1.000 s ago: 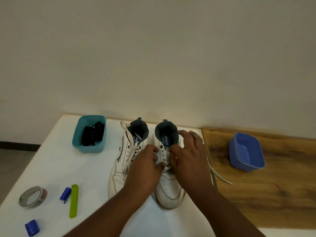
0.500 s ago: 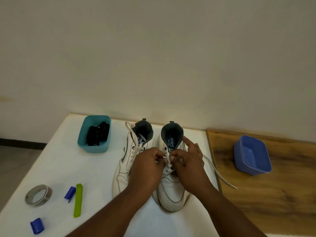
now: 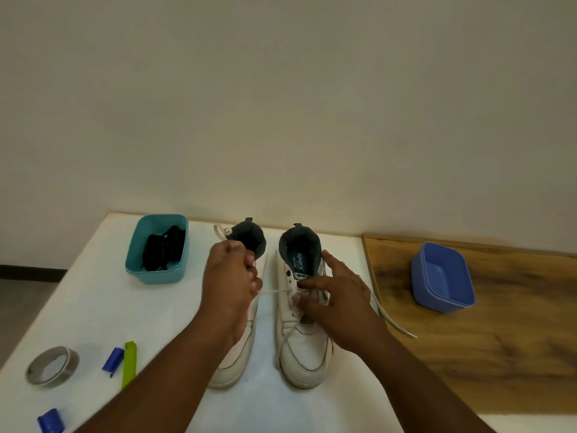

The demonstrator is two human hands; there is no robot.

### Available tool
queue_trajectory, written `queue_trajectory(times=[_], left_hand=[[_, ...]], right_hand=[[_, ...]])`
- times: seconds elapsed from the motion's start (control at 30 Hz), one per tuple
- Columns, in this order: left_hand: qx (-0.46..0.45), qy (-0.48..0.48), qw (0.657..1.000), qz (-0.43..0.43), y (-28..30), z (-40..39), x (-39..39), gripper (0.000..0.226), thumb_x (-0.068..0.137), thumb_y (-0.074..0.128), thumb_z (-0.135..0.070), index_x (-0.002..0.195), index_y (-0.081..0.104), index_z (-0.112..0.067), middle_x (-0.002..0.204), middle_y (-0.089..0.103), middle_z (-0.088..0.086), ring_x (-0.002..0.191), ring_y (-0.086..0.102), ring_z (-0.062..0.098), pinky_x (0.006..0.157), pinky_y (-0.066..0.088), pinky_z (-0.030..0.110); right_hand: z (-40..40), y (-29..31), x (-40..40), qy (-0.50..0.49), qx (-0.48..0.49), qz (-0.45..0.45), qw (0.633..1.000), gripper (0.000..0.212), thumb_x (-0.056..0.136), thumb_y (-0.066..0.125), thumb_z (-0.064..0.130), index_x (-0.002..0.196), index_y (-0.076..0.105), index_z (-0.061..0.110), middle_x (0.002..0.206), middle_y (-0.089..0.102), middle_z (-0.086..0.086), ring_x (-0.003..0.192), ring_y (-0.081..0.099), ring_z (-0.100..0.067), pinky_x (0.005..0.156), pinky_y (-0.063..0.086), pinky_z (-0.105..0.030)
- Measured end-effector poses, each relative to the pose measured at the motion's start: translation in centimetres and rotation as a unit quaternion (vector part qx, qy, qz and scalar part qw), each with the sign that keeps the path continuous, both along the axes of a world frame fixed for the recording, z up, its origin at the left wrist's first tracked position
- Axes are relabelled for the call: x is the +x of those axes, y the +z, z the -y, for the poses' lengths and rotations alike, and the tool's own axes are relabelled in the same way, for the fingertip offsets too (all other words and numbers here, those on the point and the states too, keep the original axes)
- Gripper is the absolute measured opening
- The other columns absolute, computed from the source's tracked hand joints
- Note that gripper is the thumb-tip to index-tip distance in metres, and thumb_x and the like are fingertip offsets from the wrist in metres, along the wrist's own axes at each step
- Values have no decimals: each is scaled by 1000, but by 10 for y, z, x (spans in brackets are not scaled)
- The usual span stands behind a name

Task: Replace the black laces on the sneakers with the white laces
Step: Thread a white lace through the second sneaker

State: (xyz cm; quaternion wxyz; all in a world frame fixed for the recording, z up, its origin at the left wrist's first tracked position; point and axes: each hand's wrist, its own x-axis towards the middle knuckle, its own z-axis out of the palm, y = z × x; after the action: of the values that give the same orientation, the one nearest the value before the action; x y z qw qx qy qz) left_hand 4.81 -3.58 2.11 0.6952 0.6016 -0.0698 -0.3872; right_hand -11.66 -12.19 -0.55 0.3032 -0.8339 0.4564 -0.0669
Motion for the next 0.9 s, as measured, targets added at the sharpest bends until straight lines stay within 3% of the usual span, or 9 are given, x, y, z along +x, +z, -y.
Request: queue_trajectory(times=[0.03, 0.1, 0.17, 0.23, 0.33, 0.43, 0.6, 0.67, 0.9], left_hand=[[67, -56, 989, 122, -7, 0, -1, 16, 103, 43, -22, 94, 57, -23, 79, 57, 3, 62, 49, 13, 59, 39, 30], [131, -177, 919, 327, -23, -2, -11, 15, 104, 45, -27, 95, 57, -26, 88, 61, -3, 77, 58, 10, 67, 44, 26], [158, -252, 843, 448, -39, -5, -23, 14, 104, 46, -29, 93, 54, -28, 91, 57, -8, 80, 56, 4, 68, 41, 20], [176, -276, 789, 520, -46, -9, -32, 11, 104, 45, -30, 95, 51, -28, 94, 53, -7, 77, 53, 3, 65, 38, 17], [193, -292, 772, 531, -52, -15, -34, 10, 104, 43, -31, 99, 51, -27, 93, 53, -5, 76, 53, 5, 62, 38, 18], [209, -313, 762, 528, -56, -17, -36, 13, 106, 40, -30, 104, 52, -24, 92, 51, -4, 75, 52, 8, 57, 31, 17], [220, -306, 793, 478, -57, -17, -37, 13, 105, 41, -29, 105, 53, -23, 95, 48, -2, 76, 52, 8, 60, 35, 14], [228, -296, 802, 466, -55, -15, -39, 9, 105, 43, -29, 103, 52, -27, 96, 48, -3, 77, 52, 6, 59, 34, 14], [262, -283, 776, 500, -53, -14, -47, 9, 105, 42, -32, 107, 49, -27, 96, 47, -2, 74, 51, 8, 63, 41, 20]], right_hand=[[-3, -2, -2, -12, 4, 27, 1000, 35, 87, 72, 53, 122, 68, 46, 164, 24, 12, 150, 25, -18, 121, 27, -46], [-9, 0, -7, -29, 17, 73, 997, 43, 86, 79, 40, 125, 61, 44, 148, 39, 15, 133, 45, -7, 104, 43, -26], [-13, 5, -20, -29, 71, 73, 994, 56, 85, 81, 30, 127, 45, 38, 127, 50, 16, 105, 62, 0, 80, 50, -14], [-15, 10, -37, -6, 147, 5, 989, 66, 83, 83, 33, 129, 36, 36, 120, 53, 16, 89, 67, -5, 67, 53, -16], [-20, 10, -50, 50, 169, -103, 979, 87, 67, 90, 52, 134, 35, 40, 133, 42, 20, 104, 59, -7, 78, 55, -21], [-34, -5, -49, 31, 153, -96, 983, 104, 55, 94, 56, 132, 25, 41, 133, 43, 12, 110, 55, -7, 87, 52, -23], [-48, -33, -41, -36, 174, -23, 984, 103, 47, 92, 60, 123, 24, 44, 118, 59, 15, 100, 62, -6, 85, 56, -26], [-49, -30, -37, -76, 193, -9, 978, 101, 54, 95, 55, 124, 24, 38, 109, 56, 16, 93, 60, -3, 73, 50, -15], [-46, -30, -30, -168, 236, -47, 956, 85, 50, 93, 64, 107, 44, 25, 104, 60, 8, 88, 57, -5, 64, 43, -18]])
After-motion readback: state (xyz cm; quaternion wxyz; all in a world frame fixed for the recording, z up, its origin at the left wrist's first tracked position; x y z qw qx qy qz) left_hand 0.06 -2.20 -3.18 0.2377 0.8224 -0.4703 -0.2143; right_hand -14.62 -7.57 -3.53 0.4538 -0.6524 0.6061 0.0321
